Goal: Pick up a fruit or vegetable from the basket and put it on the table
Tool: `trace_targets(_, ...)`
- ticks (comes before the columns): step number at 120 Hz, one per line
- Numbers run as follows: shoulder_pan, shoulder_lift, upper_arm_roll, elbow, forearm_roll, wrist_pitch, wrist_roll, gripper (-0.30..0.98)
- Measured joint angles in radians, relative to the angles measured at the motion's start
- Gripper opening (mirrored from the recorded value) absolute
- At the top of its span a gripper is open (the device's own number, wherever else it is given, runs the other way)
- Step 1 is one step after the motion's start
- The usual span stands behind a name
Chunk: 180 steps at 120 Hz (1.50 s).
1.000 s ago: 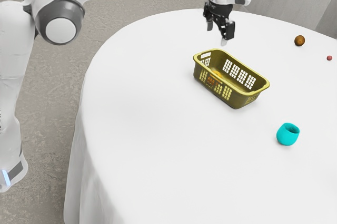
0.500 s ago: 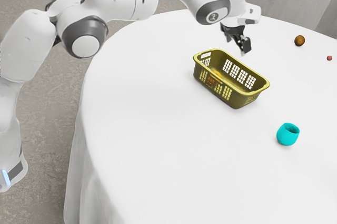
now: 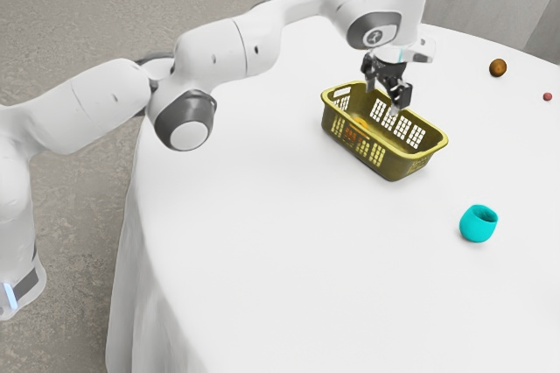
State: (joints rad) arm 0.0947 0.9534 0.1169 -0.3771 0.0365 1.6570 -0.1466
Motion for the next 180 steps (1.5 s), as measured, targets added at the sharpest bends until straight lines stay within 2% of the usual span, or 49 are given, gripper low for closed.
trace_targets(28, 0.023, 0.029, -0.032, 0.012, 0.0, -0.14, -0.005, 0.69)
trace_targets(66, 0.022, 0.064, -0.039, 0.054, 0.0, -0.189, -0.01, 0.69)
trace_targets(119, 0.036, 0.158, -0.069, 0.167, 0.002, -0.136, -0.019, 0.69)
trace_targets(180, 0.06, 0.192, -0.106, 0.159, 0.002, -0.057, -0.078, 0.69)
